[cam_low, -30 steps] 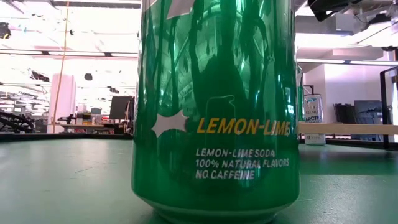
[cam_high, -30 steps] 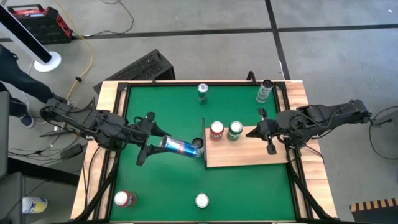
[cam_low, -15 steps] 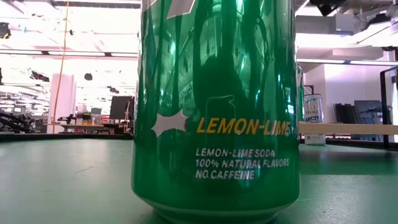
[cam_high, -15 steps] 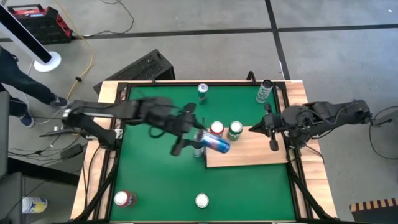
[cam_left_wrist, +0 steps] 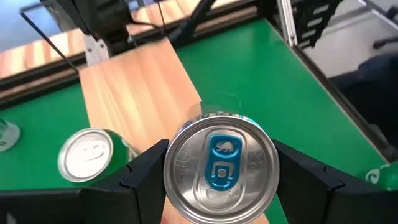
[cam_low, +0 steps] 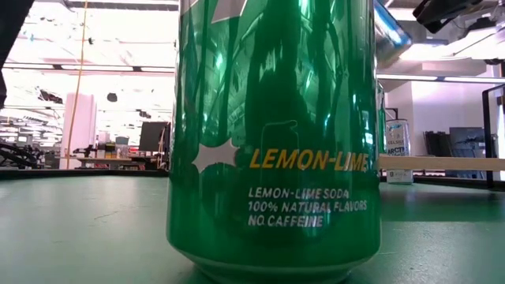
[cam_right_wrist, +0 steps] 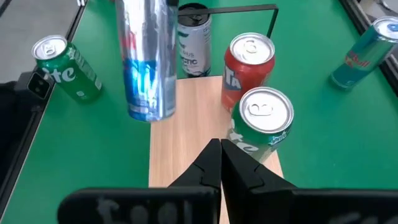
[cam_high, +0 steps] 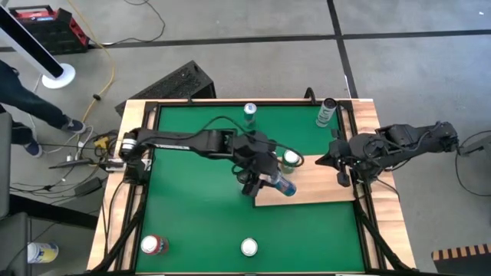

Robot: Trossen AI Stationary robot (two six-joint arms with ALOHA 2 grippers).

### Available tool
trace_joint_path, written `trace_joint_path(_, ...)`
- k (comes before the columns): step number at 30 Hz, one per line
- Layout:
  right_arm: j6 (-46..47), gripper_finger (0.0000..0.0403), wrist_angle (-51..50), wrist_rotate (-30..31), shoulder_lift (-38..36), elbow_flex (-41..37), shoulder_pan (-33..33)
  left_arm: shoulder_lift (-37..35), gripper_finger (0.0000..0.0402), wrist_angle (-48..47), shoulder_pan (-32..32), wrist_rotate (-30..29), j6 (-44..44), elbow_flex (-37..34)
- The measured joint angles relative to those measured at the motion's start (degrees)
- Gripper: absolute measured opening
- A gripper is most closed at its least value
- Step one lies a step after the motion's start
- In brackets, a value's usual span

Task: Place canned beverage on shelf
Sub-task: Put the bottom blue soda can on the shelf

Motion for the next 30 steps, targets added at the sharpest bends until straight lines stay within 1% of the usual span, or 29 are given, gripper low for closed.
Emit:
trace_joint_path(5,-0.13,0.0027,0.12,0.0,0.15,0.0,-0.02,2.91,0.0223,-2.06,0.0,-0.06,0.87,1.13)
trace_joint_path(12,-0.3,0.0027,0.24,0.0,0.24,0.0,-0.11,3.88,0.0223,-4.72,-0.02,-0.54,1.84,1.28)
trace_joint_path(15,-0.41,0.0027,0.39,0.0,0.26,0.0,-0.15,3.96,0.0223,-7.44,-0.02,-0.58,1.93,1.24)
trace_joint_path(25,-0.63,0.0027,1.48,0.02,1.21,-0.04,-0.15,3.92,0.0223,-12.17,-0.17,-1.83,1.94,1.24)
trace_joint_path(30,-0.61,0.0027,1.53,0.02,1.91,-0.04,-0.15,3.92,0.023,-12.01,-0.17,-2.05,2.77,1.22)
